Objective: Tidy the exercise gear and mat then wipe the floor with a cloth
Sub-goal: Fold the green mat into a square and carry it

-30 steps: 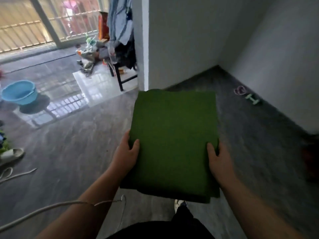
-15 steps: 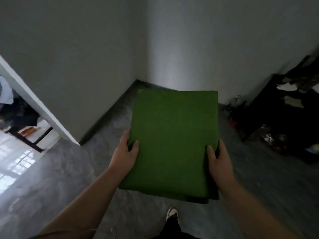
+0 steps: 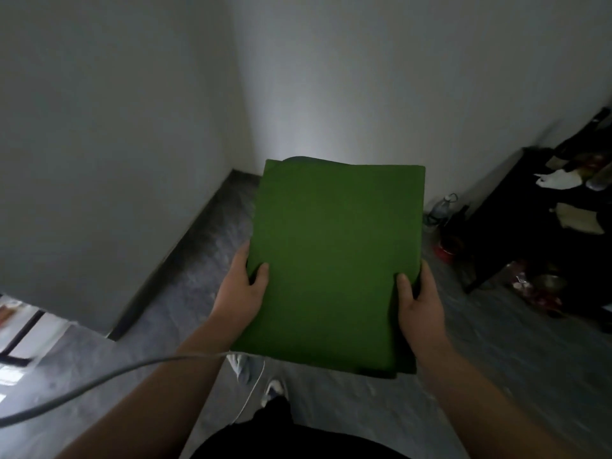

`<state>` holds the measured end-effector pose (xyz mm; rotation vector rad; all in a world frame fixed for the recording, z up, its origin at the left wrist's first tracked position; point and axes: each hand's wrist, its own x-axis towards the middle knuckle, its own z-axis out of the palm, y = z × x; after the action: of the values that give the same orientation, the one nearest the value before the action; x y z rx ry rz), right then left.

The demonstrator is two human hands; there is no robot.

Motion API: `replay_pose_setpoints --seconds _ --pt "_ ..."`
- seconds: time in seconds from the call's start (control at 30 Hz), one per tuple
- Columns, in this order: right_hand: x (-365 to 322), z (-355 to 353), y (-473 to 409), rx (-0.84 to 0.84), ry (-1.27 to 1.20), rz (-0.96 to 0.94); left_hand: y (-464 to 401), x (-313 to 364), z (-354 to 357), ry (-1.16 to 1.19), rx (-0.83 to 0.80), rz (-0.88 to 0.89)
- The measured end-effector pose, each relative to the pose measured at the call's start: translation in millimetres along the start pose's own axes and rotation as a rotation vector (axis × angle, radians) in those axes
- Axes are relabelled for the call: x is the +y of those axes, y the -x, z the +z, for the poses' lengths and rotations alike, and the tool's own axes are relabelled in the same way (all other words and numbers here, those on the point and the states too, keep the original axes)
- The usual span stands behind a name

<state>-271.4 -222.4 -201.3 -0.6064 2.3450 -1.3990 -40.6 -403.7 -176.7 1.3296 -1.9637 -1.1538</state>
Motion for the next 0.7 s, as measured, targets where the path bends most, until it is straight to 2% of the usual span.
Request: replay_pose_setpoints --seconds 0.2,0.43,0.7 --pt "-27 55 -112 0.052 -0.003 0.029 -150 5 25 -0.010 -0.075 0.014" --pt "-51 83 -237 0.111 -0.038 0.104 -301 35 69 -0.036 -0.157 0.089" --pt "-11 83 -396 0.159 -0.039 0.228 -440 77 181 -0.130 -0.259 0.120"
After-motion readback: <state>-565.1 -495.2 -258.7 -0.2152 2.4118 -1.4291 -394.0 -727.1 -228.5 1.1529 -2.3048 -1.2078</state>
